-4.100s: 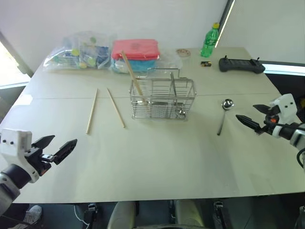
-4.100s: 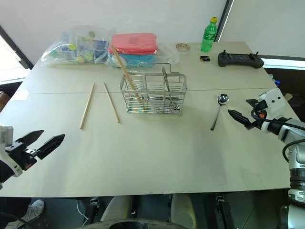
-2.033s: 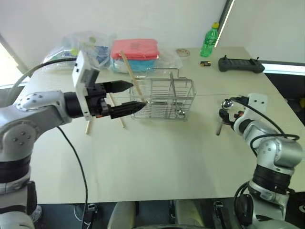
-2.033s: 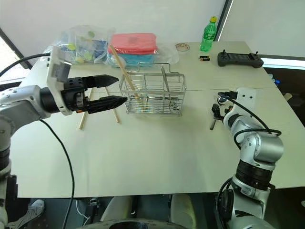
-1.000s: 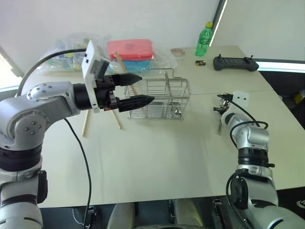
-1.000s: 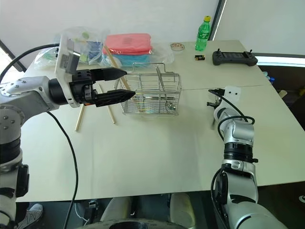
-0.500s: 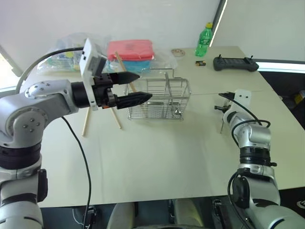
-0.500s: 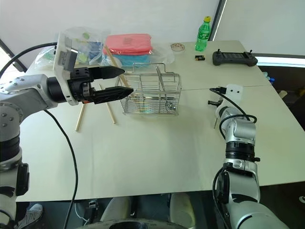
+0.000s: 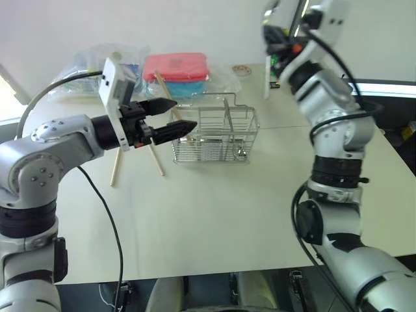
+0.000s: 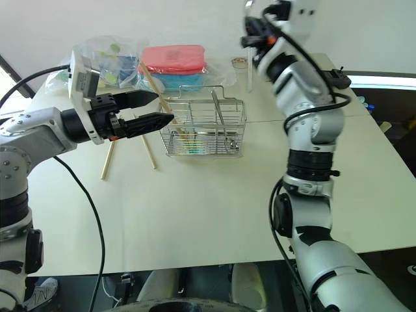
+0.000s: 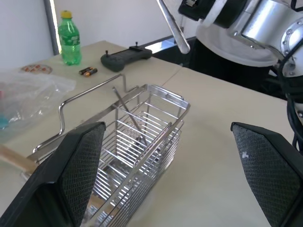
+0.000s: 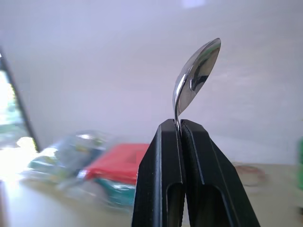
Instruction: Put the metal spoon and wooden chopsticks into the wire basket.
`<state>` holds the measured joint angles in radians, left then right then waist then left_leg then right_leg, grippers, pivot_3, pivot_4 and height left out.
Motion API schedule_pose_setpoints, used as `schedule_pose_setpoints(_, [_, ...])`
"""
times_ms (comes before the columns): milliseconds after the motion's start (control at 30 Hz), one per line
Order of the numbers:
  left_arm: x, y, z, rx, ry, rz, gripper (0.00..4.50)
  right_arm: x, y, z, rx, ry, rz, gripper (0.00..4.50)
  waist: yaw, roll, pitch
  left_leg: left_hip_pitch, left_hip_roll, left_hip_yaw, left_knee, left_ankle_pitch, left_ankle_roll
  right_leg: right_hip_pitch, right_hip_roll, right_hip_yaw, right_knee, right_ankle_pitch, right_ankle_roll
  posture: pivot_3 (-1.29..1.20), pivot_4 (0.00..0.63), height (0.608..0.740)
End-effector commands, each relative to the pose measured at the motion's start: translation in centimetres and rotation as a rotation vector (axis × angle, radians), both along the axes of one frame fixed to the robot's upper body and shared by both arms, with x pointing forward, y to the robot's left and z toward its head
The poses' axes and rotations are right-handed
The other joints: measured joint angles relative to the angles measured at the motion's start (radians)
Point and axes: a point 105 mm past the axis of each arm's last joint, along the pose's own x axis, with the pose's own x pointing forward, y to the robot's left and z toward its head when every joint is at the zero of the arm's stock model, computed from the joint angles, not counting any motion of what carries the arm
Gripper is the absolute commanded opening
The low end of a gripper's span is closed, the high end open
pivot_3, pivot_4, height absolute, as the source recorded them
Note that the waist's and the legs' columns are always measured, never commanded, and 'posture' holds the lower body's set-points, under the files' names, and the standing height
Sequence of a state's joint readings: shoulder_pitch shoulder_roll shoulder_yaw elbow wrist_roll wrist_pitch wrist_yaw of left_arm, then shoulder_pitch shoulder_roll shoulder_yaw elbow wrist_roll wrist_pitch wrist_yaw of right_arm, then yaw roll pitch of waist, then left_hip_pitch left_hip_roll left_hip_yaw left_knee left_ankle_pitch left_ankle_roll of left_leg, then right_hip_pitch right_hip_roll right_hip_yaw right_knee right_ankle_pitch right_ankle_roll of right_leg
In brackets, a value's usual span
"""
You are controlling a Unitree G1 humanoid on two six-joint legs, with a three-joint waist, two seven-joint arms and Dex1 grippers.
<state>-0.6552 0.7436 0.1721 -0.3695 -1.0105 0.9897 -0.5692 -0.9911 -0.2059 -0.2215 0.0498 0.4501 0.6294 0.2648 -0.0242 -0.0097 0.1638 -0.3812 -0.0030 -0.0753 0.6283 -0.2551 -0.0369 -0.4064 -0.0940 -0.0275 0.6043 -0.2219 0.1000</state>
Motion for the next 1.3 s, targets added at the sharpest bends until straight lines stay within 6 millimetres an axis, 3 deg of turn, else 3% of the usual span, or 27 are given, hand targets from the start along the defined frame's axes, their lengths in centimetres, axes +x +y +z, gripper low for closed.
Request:
schedule_pose_setpoints(33, [-0.4, 0.3, 1.5, -0.011, -0.082, 0.018, 4.50, -1.4, 1.7, 0.1, -0.030, -0.065, 0.065, 0.04, 0.009, 0.000, 0.000, 0.000, 0.000, 0.000, 0.000, 0.000, 0.000, 0.000, 0.000, 0.000, 0.000, 0.000, 0.000, 0.00, 0.150, 0.708])
schedule_pose_setpoints(167, [-0.7, 0.4, 1.7, -0.004, -0.097, 0.017, 4.50, -1.3, 2.0, -2.3, -0.080, -0.064, 0.063, 0.04, 0.013, 0.000, 0.000, 0.000, 0.000, 0.000, 0.000, 0.000, 0.000, 0.000, 0.000, 0.000, 0.000, -0.001, -0.001, 0.00, 0.150, 0.708])
schedule_pose_setpoints(267, [-0.9, 0.5, 2.0, -0.001, -0.106, 0.019, 4.50, -1.0, 1.7, -2.8, -0.093, -0.089, 0.048, 0.04, 0.008, 0.000, 0.000, 0.000, 0.000, 0.000, 0.000, 0.000, 0.000, 0.000, 0.000, 0.000, 0.000, -0.001, -0.001, 0.00, 0.150, 0.708])
schedule_pose_setpoints(367, [-0.9, 0.5, 2.3, -0.001, -0.110, 0.019, 4.50, -0.2, 1.3, -3.3, -0.094, -0.098, 0.008, 0.93, 0.003, 0.000, 0.000, 0.000, 0.000, 0.000, 0.000, 0.000, 0.000, -0.001, 0.000, 0.000, 0.002, 0.000, -0.001, 0.00, 0.150, 0.708])
schedule_pose_setpoints(600, [-1.0, 0.3, 2.3, 0.001, -0.105, 0.009, 4.50, 0.3, 0.7, -3.7, -0.092, -0.120, -0.054, 4.41, 0.004, 0.000, 0.000, 0.003, 0.000, 0.000, -0.001, 0.000, 0.000, -0.001, 0.000, 0.000, 0.006, -0.002, -0.002, 0.00, 0.150, 0.708])
schedule_pose_setpoints(767, [-0.9, 0.3, 2.1, 0.007, -0.105, 0.010, 4.50, 0.0, -0.5, -2.8, -0.103, -0.134, -0.085, 4.41, 0.007, 0.000, 0.000, 0.003, 0.000, 0.000, -0.001, 0.000, 0.000, -0.001, 0.000, 0.000, 0.006, -0.002, -0.002, 0.00, 0.150, 0.708])
schedule_pose_setpoints(933, [-0.4, 1.9, 2.1, -0.021, -0.106, 0.108, 4.50, -1.1, -2.8, 1.0, -0.254, -0.197, -0.068, 4.41, 0.009, 0.000, 0.001, 0.002, 0.000, 0.000, 0.000, 0.000, 0.000, -0.001, 0.000, 0.000, 0.006, -0.003, -0.005, 0.00, 0.150, 0.708])
schedule_pose_setpoints(1067, [1.2, 5.5, 2.0, -0.107, -0.076, 0.316, 4.50, -3.7, -4.4, 3.7, -0.469, -0.171, 0.125, 4.41, 0.010, 0.000, 0.004, 0.002, 0.000, 0.000, -0.001, 0.000, 0.000, -0.001, 0.000, 0.000, 0.005, -0.004, -0.005, 0.00, 0.150, 0.708])
schedule_pose_setpoints(1300, [5.2, 11.8, -1.7, -0.078, 0.084, 0.713, 4.50, -7.4, -5.6, 2.2, -0.668, 0.086, 0.328, 4.41, 0.006, -0.004, 0.004, 0.006, 0.000, 0.000, -0.002, -0.002, 0.003, 0.001, 0.000, 0.000, 0.005, -0.007, -0.006, 0.00, 0.150, 0.708])
